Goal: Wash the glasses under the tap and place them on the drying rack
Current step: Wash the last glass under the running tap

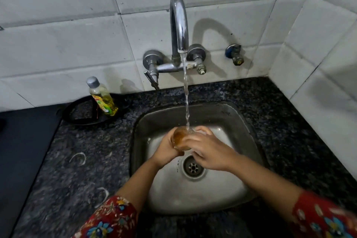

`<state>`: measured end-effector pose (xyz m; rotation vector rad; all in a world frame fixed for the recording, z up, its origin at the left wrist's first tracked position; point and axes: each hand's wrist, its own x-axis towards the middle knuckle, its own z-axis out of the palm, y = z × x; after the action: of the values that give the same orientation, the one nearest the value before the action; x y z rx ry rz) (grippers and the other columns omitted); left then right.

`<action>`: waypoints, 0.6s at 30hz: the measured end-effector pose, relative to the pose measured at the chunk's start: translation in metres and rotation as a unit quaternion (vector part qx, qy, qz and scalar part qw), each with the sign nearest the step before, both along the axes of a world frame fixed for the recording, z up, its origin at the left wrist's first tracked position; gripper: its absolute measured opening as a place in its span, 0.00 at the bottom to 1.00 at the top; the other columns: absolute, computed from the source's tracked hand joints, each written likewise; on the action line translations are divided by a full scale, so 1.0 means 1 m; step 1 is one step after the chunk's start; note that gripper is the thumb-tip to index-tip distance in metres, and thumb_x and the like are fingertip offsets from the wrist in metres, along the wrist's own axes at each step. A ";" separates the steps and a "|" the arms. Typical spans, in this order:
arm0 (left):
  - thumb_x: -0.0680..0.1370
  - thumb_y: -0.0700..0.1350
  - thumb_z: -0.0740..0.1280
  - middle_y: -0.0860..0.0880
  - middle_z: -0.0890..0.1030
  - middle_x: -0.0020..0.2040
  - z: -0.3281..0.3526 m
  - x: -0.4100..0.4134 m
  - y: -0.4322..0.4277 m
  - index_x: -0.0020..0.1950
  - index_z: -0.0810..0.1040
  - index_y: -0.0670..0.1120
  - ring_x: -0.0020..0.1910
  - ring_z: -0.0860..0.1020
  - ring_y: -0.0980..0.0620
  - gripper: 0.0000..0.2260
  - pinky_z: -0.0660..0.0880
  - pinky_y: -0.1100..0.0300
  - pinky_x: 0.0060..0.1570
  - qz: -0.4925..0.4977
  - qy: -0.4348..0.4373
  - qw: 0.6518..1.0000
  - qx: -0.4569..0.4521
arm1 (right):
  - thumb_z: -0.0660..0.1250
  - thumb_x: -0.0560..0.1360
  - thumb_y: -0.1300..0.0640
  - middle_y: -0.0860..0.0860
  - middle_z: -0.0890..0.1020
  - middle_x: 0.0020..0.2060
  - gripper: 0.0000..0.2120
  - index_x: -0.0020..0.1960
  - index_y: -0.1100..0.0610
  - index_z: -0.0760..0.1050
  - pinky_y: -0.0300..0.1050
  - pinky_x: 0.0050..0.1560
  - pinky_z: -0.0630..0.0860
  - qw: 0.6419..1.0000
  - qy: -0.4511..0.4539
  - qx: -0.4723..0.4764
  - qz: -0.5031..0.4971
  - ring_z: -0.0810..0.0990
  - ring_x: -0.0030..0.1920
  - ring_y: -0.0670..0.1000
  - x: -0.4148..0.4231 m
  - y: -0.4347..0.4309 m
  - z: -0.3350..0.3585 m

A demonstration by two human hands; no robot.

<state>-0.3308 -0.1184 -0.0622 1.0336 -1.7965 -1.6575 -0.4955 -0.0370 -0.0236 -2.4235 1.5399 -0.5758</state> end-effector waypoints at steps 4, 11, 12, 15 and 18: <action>0.60 0.26 0.68 0.49 0.79 0.48 0.000 -0.002 -0.012 0.56 0.74 0.38 0.46 0.79 0.62 0.25 0.75 0.68 0.44 -0.043 -0.049 0.997 -0.036 | 0.63 0.74 0.59 0.54 0.81 0.57 0.15 0.60 0.56 0.77 0.51 0.75 0.41 0.959 0.273 0.026 0.077 0.74 0.63 0.56 0.009 -0.033 -0.002; 0.64 0.25 0.71 0.46 0.81 0.48 -0.007 -0.010 -0.003 0.55 0.75 0.38 0.45 0.79 0.63 0.21 0.74 0.69 0.46 0.095 -0.017 0.991 -0.095 | 0.58 0.73 0.65 0.55 0.76 0.57 0.10 0.47 0.51 0.73 0.46 0.49 0.71 0.945 0.297 0.110 0.078 0.75 0.58 0.57 0.036 -0.056 0.017; 0.63 0.23 0.70 0.48 0.81 0.47 -0.007 -0.007 -0.004 0.55 0.75 0.38 0.44 0.79 0.64 0.23 0.75 0.68 0.45 0.080 -0.020 0.993 -0.079 | 0.59 0.73 0.65 0.55 0.76 0.57 0.10 0.49 0.52 0.74 0.48 0.54 0.73 0.957 0.259 0.126 0.048 0.75 0.58 0.57 0.032 -0.053 0.014; 0.62 0.18 0.64 0.51 0.80 0.45 -0.003 -0.001 -0.003 0.56 0.74 0.42 0.41 0.80 0.63 0.28 0.77 0.66 0.39 0.005 -0.037 0.999 -0.016 | 0.65 0.74 0.61 0.55 0.80 0.55 0.11 0.56 0.57 0.76 0.53 0.69 0.63 0.938 0.247 0.201 0.134 0.76 0.59 0.56 0.008 -0.046 0.007; 0.63 0.20 0.65 0.52 0.79 0.45 -0.004 -0.006 0.001 0.56 0.74 0.44 0.40 0.80 0.65 0.28 0.77 0.66 0.38 -0.001 -0.047 0.999 0.013 | 0.64 0.73 0.58 0.56 0.79 0.58 0.16 0.61 0.58 0.75 0.48 0.66 0.66 0.953 0.254 0.143 0.081 0.75 0.61 0.56 0.001 -0.046 -0.001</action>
<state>-0.3368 -0.1172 -0.0662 1.1388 -1.8400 -1.6624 -0.4946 -0.0829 -0.0247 -2.5420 1.4374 0.3117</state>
